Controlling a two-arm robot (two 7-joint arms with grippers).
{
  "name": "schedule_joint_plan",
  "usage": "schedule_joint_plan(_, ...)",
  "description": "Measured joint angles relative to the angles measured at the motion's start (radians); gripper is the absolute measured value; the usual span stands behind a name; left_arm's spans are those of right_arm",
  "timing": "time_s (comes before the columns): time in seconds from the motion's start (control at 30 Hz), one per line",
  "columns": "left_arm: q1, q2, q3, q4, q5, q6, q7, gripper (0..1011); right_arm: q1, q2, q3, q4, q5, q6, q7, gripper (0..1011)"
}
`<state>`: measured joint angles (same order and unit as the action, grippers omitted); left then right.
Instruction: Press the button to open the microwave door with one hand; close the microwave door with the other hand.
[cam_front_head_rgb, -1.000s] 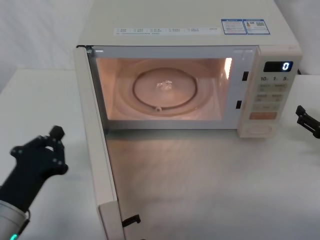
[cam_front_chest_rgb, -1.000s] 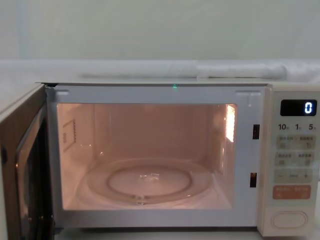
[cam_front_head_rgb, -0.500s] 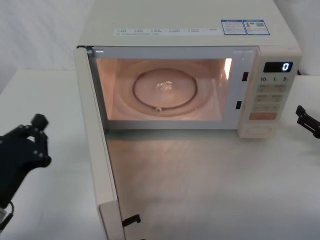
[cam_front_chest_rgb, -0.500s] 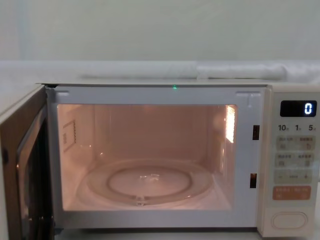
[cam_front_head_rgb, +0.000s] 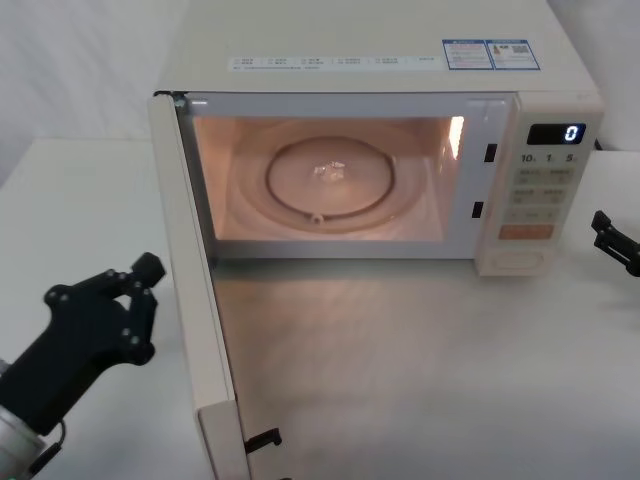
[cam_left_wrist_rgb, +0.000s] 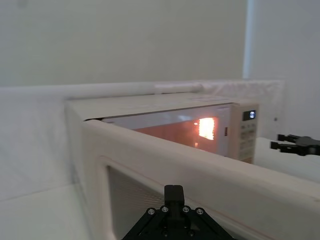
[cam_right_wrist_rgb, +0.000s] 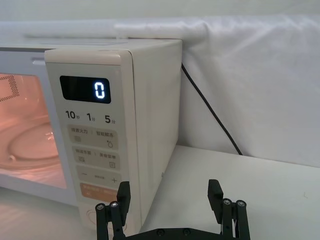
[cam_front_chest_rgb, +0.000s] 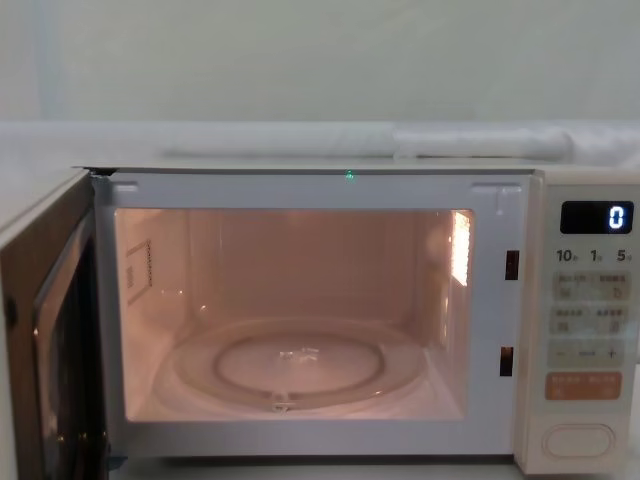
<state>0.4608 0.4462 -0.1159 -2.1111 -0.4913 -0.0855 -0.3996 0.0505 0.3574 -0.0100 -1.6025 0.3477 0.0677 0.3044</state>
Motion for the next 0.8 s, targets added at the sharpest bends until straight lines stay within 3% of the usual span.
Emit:
schedule_joint_plan(0.33, -0.11, 0.038, 0.084, 0.055, -0.023, 0.019, -0.03, 0, 0.0, 0.0, 0.0, 0.0, 0.0, 0.0, 0.0, 1002)
schedule_joint_plan(0.8, -0.414, 0.043, 0.286, 0.219, -0.041, 0.086, -0.088, 0, 0.0, 0.0, 0.0, 0.0, 0.0, 0.0, 0.0, 1002)
